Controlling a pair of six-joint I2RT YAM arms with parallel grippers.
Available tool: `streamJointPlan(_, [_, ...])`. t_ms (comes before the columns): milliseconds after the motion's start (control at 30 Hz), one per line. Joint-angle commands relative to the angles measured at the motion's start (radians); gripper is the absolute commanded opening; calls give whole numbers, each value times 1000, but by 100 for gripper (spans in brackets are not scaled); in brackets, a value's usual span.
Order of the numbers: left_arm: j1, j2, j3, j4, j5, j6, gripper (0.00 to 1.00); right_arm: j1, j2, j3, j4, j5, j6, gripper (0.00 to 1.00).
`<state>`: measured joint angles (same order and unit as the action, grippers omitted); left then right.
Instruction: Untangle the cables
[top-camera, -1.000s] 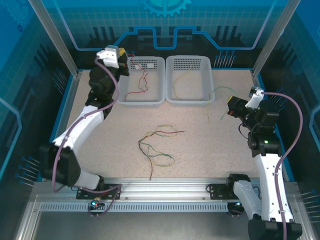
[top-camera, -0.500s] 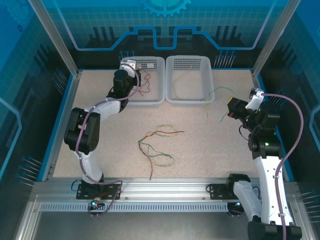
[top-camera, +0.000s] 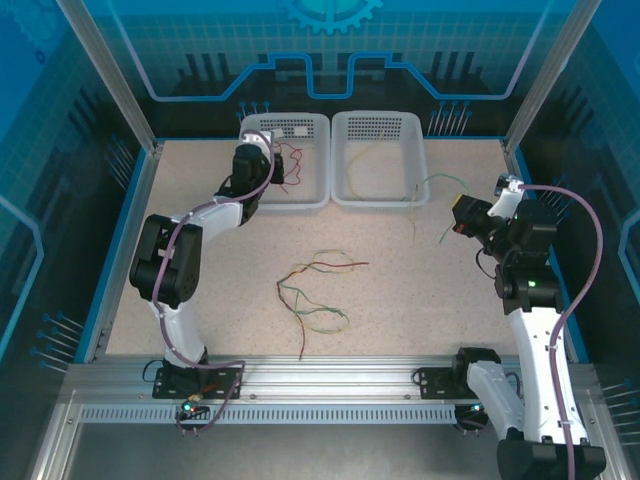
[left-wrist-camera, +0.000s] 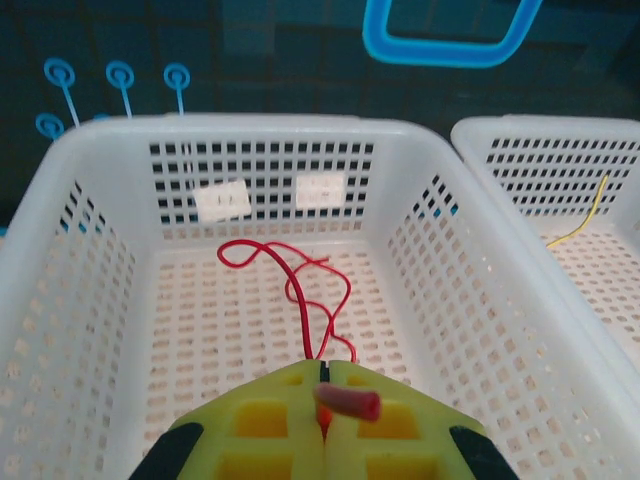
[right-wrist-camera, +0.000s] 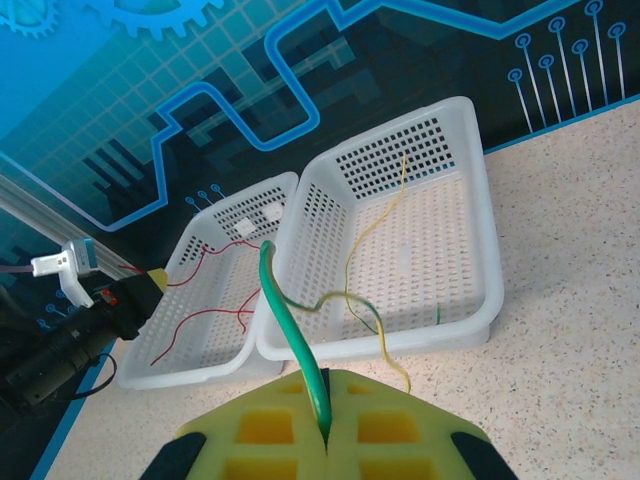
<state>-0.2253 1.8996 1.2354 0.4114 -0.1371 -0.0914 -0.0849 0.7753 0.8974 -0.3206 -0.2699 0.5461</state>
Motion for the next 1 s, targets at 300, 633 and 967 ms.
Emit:
streamJointPlan(300, [-7, 72, 57, -213, 29, -121, 0, 33, -13, 6, 23, 9, -28, 0])
streamJointPlan(633, [-13, 6, 66, -223, 4, -90, 46, 56, 7, 15, 35, 15, -28, 0])
streamJointPlan(967, [-27, -187, 70, -299, 6, -84, 81, 127, 32, 65, 25, 54, -55, 0])
